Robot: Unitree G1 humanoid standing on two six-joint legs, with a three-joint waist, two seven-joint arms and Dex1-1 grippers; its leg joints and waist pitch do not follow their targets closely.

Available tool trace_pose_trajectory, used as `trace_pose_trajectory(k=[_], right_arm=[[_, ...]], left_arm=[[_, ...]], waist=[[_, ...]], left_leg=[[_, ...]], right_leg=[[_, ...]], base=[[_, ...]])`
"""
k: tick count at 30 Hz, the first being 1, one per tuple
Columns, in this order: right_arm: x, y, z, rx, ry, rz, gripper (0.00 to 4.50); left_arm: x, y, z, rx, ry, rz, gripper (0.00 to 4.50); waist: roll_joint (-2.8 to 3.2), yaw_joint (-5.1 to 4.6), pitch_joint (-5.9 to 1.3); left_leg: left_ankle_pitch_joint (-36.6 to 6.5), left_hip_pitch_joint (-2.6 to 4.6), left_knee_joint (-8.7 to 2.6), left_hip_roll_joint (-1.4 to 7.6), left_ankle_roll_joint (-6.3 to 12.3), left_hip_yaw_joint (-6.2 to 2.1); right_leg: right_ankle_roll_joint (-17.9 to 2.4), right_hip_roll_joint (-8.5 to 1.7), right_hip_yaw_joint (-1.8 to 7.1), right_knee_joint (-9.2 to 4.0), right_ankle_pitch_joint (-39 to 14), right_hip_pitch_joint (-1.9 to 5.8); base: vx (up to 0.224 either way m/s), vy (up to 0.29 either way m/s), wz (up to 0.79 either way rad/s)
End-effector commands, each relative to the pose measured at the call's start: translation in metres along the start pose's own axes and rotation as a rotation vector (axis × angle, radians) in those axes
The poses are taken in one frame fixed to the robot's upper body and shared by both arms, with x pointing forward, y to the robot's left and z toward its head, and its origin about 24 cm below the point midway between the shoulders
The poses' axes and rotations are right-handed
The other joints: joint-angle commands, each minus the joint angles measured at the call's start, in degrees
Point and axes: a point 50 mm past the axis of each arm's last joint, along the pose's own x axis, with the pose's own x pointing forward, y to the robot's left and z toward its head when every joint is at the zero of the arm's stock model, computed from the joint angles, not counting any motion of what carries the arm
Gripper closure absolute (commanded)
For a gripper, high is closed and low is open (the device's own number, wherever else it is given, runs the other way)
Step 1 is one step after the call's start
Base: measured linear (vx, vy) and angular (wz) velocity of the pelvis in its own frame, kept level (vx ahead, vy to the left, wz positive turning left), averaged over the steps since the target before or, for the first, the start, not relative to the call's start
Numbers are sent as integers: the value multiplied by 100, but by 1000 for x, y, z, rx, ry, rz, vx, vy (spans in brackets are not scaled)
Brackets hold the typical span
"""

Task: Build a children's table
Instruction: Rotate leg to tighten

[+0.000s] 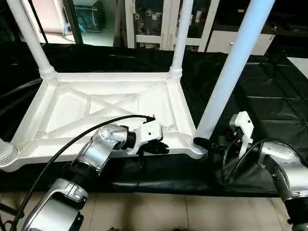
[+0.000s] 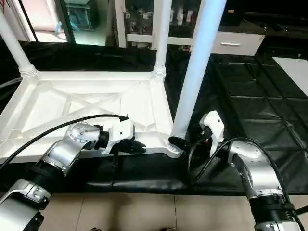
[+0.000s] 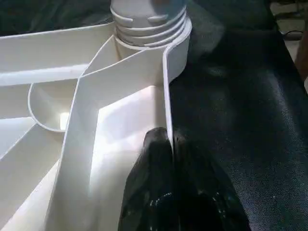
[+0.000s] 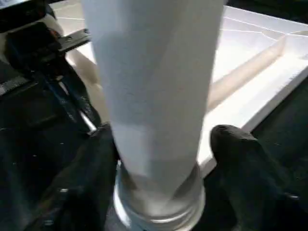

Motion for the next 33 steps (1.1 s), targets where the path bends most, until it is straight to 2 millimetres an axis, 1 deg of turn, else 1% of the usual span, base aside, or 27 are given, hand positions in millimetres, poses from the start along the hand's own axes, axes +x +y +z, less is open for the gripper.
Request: trace_pose_trajectory(k=[1,3,4,8,10,11,13,14,15,16,17,18,19,20,21,22,23,24,26,27,28,29,30,31,32,33], right_arm=[[0,-2,2,-11,-7,5,182],[-1,-1,1,-11,-5,11,182],[-1,-1,1,-10,-3,14,197],[-4,0,-4,-13,25,30,229],[-5,1,-7,-11,45,36,236],[-4,1,-10,-9,60,26,248],[-4,1,-11,-7,69,17,253],[0,-4,-19,-7,111,-98,256],[3,-8,-23,2,128,-175,257],[7,-11,-27,20,134,-273,257],[10,-13,-28,34,133,-323,259],[14,-14,-30,79,112,-407,259],[18,-15,-30,112,97,-458,259],[21,-15,-31,144,84,-497,259],[23,-15,-31,156,80,-525,259],[27,-15,-32,186,70,-588,259],[31,-16,-32,228,52,-656,259],[42,-14,-33,318,17,-770,260],[57,-11,-33,410,-17,-903,260],[62,-9,-32,420,-20,-943,260],[69,-6,-29,420,-26,-953,260],[73,-5,-28,416,-30,-955,260],[81,-1,-21,384,-52,-917,260],[83,0,-18,371,-57,-904,260],[84,1,-17,363,-60,-896,260],[85,1,-14,341,-73,-873,260]], left_arm=[[7,-7,6,1,-66,-39,450],[7,-7,6,1,-63,-40,450],[7,-7,6,1,-62,-40,450],[7,-8,5,-2,-56,-50,450],[8,-10,4,-2,-45,-62,450],[8,-10,3,0,-38,-60,450],[8,-9,3,2,-35,-58,450],[10,-7,3,0,-18,-29,450],[12,-3,3,-4,-2,2,450],[14,1,3,-10,16,40,450],[15,3,3,-13,25,60,450],[17,8,5,-26,26,107,450],[19,11,7,-36,25,137,450],[21,14,9,-44,23,160,450],[22,16,10,-47,25,177,450],[25,19,13,-55,30,215,450],[28,23,16,-68,36,255,450],[35,29,23,-97,37,324,450],[47,34,34,-125,32,391,450],[52,35,38,-128,30,409,450],[56,36,43,-123,25,417,450],[58,36,45,-119,21,422,450],[63,35,50,-111,13,414,450],[64,34,51,-108,11,410,450],[65,34,52,-106,9,407,450],[64,34,52,-102,4,407,450]], waist=[[-97,5,-338],[-98,7,-339],[-97,8,-338],[-95,14,-348],[-93,13,-354],[-92,15,-356],[-90,13,-355],[-97,13,-352],[-105,0,-343],[-101,-16,-324],[-91,-45,-320],[-100,-81,-315],[-100,-81,-315],[-118,-118,-313],[-123,-135,-307],[-124,-146,-306],[-115,-154,-309],[-120,-165,-325],[-105,-168,-325],[-104,-171,-322],[-108,-164,-339],[-112,-157,-335],[-113,-145,-345],[-111,-136,-351],[-119,-122,-358],[-125,-121,-363]], left_leg=[[-797,-9,-403,322,656,-83],[-796,-7,-401,322,657,-81],[-795,-5,-404,325,656,-82],[-735,-7,-395,320,670,-81],[-740,0,-392,323,671,-79],[-726,-3,-391,322,675,-79],[-706,-6,-393,320,676,-81],[-707,-9,-395,323,660,-83],[-767,-8,-402,317,617,-77],[-809,-16,-418,315,547,-82],[-1051,-7,-444,300,380,-101],[-1240,0,-450,297,222,-115],[-1240,0,-450,297,222,-115],[-1421,15,-468,301,115,-134],[-1544,2,-479,295,105,-147],[-1570,-1,-476,290,96,-147],[-1584,29,-474,286,64,-139],[-1527,26,-466,277,29,-141],[-1493,31,-473,269,-36,-135],[-1485,31,-477,269,-63,-135],[-1465,43,-470,262,-75,-131],[-1417,33,-473,263,-46,-126],[-1342,25,-461,256,23,-114],[-1295,33,-453,254,67,-105],[-1124,19,-444,252,160,-99],[-1030,0,-439,248,214,-95]], right_leg=[[-1399,-350,245,-315,-1400,322],[-1396,-347,245,-316,-1406,320],[-1393,-347,245,-314,-1412,320],[-1397,-349,244,-307,-1360,327],[-1403,-344,242,-307,-1350,324],[-1414,-345,244,-302,-1318,329],[-1410,-342,241,-301,-1318,330],[-1394,-348,242,-304,-1354,328],[-1346,-336,238,-328,-1485,313],[-1295,-327,239,-342,-1634,297],[-1160,-337,222,-387,-2053,305],[-1016,-326,221,-418,-2348,289],[-1016,-326,221,-418,-2348,289],[-927,-341,221,-451,-2517,279],[-845,-340,213,-469,-2674,278],[-809,-335,216,-474,-2708,270],[-795,-337,227,-491,-2724,229],[-819,-334,234,-474,-2599,234],[-858,-320,232,-468,-2415,213],[-863,-323,231,-466,-2386,215],[-870,-320,231,-460,-2270,216],[-910,-314,237,-442,-2053,230],[-952,-314,242,-422,-1818,243],[-982,-314,245,-412,-1693,243],[-1061,-312,251,-369,-1390,272],[-1093,-315,251,-353,-1261,292]], base=[[0,0,0],[0,0,0],[0,0,0],[0,0,0],[0,0,0],[0,0,0],[0,0,0],[0,0,0],[0,0,0],[0,0,0],[0,0,0],[0,0,0],[0,0,0],[0,0,0],[0,0,0],[0,0,0],[0,0,0],[0,0,0],[0,0,0],[0,0,0],[0,0,0],[0,0,0],[0,0,0],[0,0,0],[0,0,0],[0,0,0]])
